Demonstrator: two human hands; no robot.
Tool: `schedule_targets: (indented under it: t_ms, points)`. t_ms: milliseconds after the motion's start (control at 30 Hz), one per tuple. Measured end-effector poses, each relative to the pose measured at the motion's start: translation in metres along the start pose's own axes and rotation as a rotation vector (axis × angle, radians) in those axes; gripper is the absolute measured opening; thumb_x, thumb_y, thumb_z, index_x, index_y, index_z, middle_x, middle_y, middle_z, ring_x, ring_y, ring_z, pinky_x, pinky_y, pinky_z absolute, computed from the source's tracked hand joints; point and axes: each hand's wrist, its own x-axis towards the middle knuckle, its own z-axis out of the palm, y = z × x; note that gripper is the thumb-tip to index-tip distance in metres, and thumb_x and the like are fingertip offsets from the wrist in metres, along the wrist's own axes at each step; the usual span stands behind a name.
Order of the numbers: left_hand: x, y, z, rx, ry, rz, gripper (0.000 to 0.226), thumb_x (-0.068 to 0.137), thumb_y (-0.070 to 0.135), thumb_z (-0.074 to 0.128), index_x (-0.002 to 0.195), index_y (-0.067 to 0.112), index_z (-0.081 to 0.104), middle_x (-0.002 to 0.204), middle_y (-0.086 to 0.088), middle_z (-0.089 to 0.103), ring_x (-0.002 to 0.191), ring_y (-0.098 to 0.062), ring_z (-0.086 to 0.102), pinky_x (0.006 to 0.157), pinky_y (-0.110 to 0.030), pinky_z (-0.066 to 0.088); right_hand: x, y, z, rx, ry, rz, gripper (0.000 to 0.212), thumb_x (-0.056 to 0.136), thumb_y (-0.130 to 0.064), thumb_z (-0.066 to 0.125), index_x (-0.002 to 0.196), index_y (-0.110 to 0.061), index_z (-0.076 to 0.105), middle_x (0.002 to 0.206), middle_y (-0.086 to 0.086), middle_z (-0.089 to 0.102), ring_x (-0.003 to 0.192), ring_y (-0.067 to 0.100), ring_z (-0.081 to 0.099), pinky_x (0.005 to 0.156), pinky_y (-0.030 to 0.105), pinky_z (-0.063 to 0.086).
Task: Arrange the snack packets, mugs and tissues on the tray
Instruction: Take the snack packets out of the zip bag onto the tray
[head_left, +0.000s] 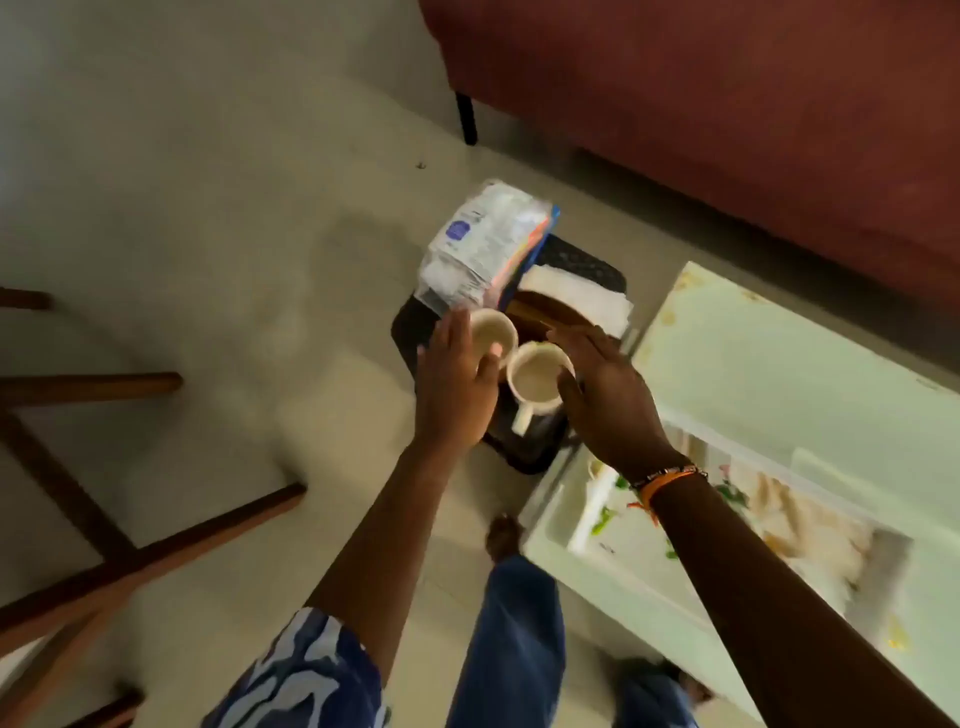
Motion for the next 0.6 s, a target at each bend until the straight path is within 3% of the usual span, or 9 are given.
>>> schedule_targets:
  t_ms: [67, 167, 300, 400, 467, 533, 600]
  points:
    - [0.040, -0.026, -0.006, -0.150, -0.006, -0.149, 0.046, 0.092, 0.016, 0.050, 0.136, 0.007, 0.040, 0.138, -0.014, 0.047, 0.128, -0.027, 0.044, 0.096, -0.024, 0.033, 0.043, -0.003, 0.021, 0.130, 0.046, 0.008, 0.034, 0.085, -0.007, 0.050, 0.119, -0.011, 0.055, 0.123, 0.011, 0.056, 0.107, 0.028, 0.057, 0.088, 0.034, 0.048]
    - [0.090, -0.065, -0.005, -0.250, -0.012, -0.310, 0.048, 0.090, 0.017, 0.053, 0.136, 0.009, 0.039, 0.139, -0.011, 0.046, 0.128, -0.025, 0.044, 0.101, -0.032, 0.037, 0.100, -0.006, 0.050, 0.173, 0.071, 0.028, 0.030, 0.084, -0.001, 0.049, 0.112, -0.006, 0.059, 0.118, 0.014, 0.057, 0.101, 0.025, 0.058, 0.081, 0.016, 0.039]
    - [0.151, -0.094, 0.002, -0.402, 0.005, -0.429, 0.061, 0.086, 0.028, 0.059, 0.138, 0.009, 0.033, 0.140, -0.010, 0.043, 0.122, -0.020, 0.045, 0.091, -0.031, 0.037, 0.159, 0.007, 0.085, 0.115, -0.016, 0.101, 0.040, 0.084, -0.002, 0.053, 0.124, -0.004, 0.050, 0.133, 0.019, 0.041, 0.110, 0.034, 0.053, 0.096, 0.038, 0.044]
    - [0.179, -0.110, 0.007, -0.572, -0.037, -0.567, 0.079, 0.082, 0.031, 0.065, 0.145, 0.016, 0.020, 0.147, -0.010, 0.036, 0.132, -0.027, 0.038, 0.105, -0.040, 0.034, 0.182, 0.021, 0.102, 0.083, -0.105, 0.198, 0.044, 0.085, -0.003, 0.052, 0.128, -0.004, 0.045, 0.138, 0.020, 0.032, 0.113, 0.037, 0.050, 0.100, 0.042, 0.041]
    - [0.185, -0.118, 0.011, -0.661, -0.094, -0.580, 0.067, 0.082, 0.025, 0.066, 0.138, 0.014, 0.033, 0.136, -0.008, 0.050, 0.125, -0.026, 0.046, 0.101, -0.039, 0.040, 0.187, 0.027, 0.108, 0.087, -0.127, 0.237, 0.042, 0.084, -0.003, 0.053, 0.126, -0.004, 0.046, 0.138, 0.019, 0.031, 0.112, 0.037, 0.050, 0.100, 0.046, 0.041]
    - [0.190, -0.122, 0.013, -0.711, -0.123, -0.559, 0.040, 0.082, 0.017, 0.066, 0.119, 0.012, 0.054, 0.118, -0.008, 0.063, 0.107, -0.021, 0.059, 0.088, -0.030, 0.048, 0.189, 0.031, 0.112, 0.084, -0.124, 0.249, 0.039, 0.084, -0.004, 0.055, 0.123, -0.004, 0.047, 0.136, 0.018, 0.031, 0.111, 0.037, 0.051, 0.098, 0.048, 0.043]
    - [0.192, -0.124, 0.013, -0.693, -0.105, -0.551, 0.028, 0.079, 0.014, 0.070, 0.106, 0.010, 0.063, 0.106, -0.008, 0.068, 0.095, -0.017, 0.062, 0.085, -0.027, 0.049, 0.190, 0.032, 0.113, 0.093, -0.104, 0.262, 0.038, 0.083, -0.005, 0.055, 0.121, -0.005, 0.047, 0.135, 0.018, 0.032, 0.114, 0.036, 0.048, 0.097, 0.048, 0.044]
